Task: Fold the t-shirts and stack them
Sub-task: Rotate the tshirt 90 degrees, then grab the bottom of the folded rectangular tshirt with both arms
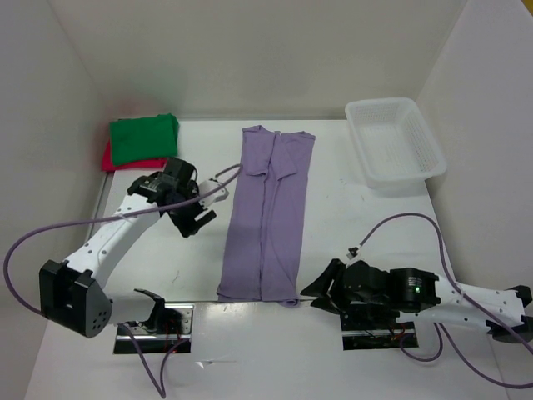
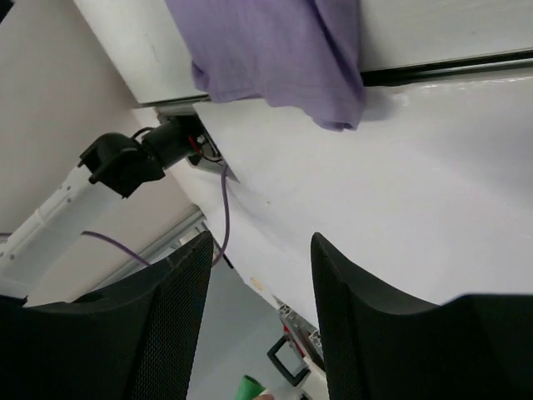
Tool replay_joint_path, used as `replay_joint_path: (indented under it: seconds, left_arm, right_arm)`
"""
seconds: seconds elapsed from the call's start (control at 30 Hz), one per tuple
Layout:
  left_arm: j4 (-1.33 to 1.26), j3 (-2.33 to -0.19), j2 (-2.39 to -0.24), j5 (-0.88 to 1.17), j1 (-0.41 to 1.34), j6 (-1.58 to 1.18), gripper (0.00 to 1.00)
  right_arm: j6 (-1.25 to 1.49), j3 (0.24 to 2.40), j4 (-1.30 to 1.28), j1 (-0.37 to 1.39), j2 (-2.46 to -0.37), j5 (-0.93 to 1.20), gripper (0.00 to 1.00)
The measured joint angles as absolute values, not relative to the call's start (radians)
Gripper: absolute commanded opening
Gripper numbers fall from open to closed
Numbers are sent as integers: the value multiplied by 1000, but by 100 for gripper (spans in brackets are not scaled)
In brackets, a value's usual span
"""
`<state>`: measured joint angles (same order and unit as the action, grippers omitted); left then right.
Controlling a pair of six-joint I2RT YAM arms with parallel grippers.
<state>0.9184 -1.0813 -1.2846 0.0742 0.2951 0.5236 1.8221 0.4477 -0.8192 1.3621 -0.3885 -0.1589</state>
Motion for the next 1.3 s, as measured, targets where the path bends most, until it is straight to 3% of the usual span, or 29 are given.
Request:
replay_joint_path:
  seconds: [0.13,0.27,0.4,0.6,0.77,1.0,1.3]
  left_arm:
    - [908,-1106,-1227,75,509,597,81]
    - [900,-1080,-1198,54,716,691,90]
    - [871,-924,-1192,-14,879,820,93]
    - [815,-737,-1036,-84,892,1112,99]
    - [760,-680,-883,-7,910,1307,99]
    - [725,-650,-973,131,1034,1421,99]
    - [760,-475,-895,196,1044,1597,99]
  right_arm:
    - [1827,445,-874,1362,-402,-165,56]
    - [1800,492,-911,1362,-659,-190,64]
    - [1753,591,-928,1357,-879,-219,71]
    - [1662,643,-921,1302,-1020,-228,71]
    - [1570,648,-866,1205,-1050,-213,71]
    - [1468,651,-752,1144,-1145,-178,71]
    - [1420,669,-674,1134,-1249,-110,70]
